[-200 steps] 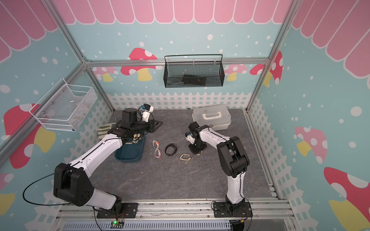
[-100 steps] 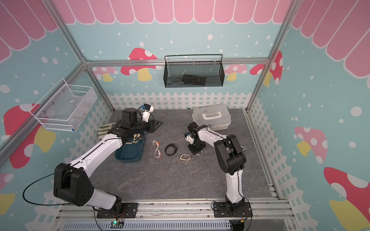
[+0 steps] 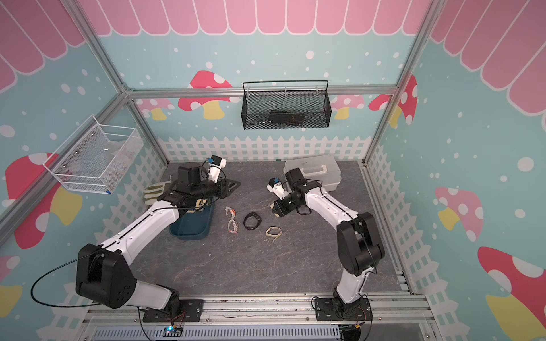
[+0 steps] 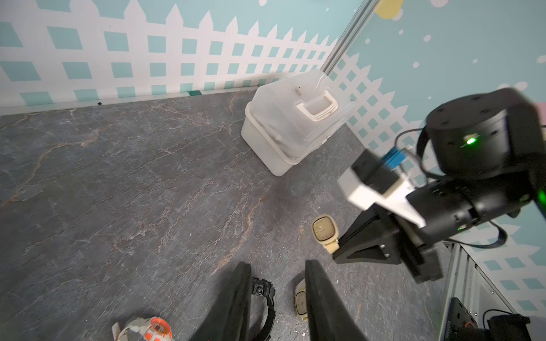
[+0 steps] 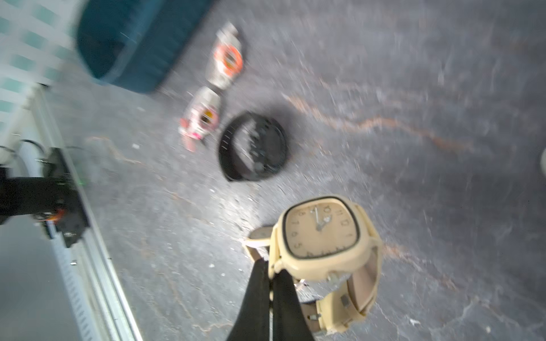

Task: Put the watch into the storage box
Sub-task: Pick up the watch at the center of the board, then place the watch in the storage box.

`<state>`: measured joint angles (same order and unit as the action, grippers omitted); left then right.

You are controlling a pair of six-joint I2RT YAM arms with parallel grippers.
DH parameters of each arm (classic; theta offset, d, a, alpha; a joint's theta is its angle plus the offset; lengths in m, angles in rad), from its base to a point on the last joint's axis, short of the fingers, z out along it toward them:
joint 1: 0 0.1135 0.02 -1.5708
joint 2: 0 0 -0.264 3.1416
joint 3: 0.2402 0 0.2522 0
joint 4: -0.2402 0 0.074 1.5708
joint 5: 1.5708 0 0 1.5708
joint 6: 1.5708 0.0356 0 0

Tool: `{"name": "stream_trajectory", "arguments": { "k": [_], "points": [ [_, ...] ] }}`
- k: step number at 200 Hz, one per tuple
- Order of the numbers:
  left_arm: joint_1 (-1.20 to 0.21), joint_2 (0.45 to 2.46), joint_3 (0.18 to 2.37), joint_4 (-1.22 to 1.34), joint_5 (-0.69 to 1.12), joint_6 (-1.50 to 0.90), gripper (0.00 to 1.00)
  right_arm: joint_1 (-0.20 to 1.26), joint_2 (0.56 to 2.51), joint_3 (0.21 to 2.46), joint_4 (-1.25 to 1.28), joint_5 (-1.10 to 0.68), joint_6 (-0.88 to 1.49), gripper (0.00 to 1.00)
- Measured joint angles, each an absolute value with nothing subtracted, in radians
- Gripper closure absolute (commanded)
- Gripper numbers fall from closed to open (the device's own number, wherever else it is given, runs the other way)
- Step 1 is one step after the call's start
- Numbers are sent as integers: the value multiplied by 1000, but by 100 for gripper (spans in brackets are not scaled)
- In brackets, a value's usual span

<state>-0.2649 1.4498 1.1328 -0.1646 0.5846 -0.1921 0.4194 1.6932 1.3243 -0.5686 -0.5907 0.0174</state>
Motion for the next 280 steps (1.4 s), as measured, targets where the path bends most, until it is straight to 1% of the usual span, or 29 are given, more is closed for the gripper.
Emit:
{"name": "stream_trajectory", "arguments": {
  "k": [28, 50, 69, 103, 130, 152, 174, 202, 280],
  "points": [
    [-232, 1418, 1070, -44, 703, -255, 63, 392, 1552, 1231, -339, -859, 103, 100],
    [-217, 1425, 1054, 52, 812, -318, 61, 395, 1537, 1186, -128, -1042, 226, 100],
    [-217, 1444, 1053, 146, 911, -382, 60, 394, 1543, 1134, 99, -1153, 387, 100],
    [-220, 1453, 1037, 247, 1013, -448, 60, 394, 1579, 1105, 519, -1266, 707, 100],
    [-234, 1454, 1037, 262, 1048, -456, 60, 395, 1610, 1110, 822, -1303, 950, 100],
    [-252, 1460, 1037, 268, 1065, -461, 60, 395, 1653, 1130, 996, -1311, 1097, 100],
    [-265, 1468, 1037, 271, 1076, -461, 60, 404, 1693, 1144, 1085, -1311, 1186, 100],
    [-270, 1470, 1037, 274, 1082, -462, 60, 423, 1713, 1156, 1127, -1317, 1237, 100],
    [-270, 1471, 1037, 281, 1089, -467, 60, 441, 1726, 1183, 1126, -1334, 1241, 100]
  ]
}}
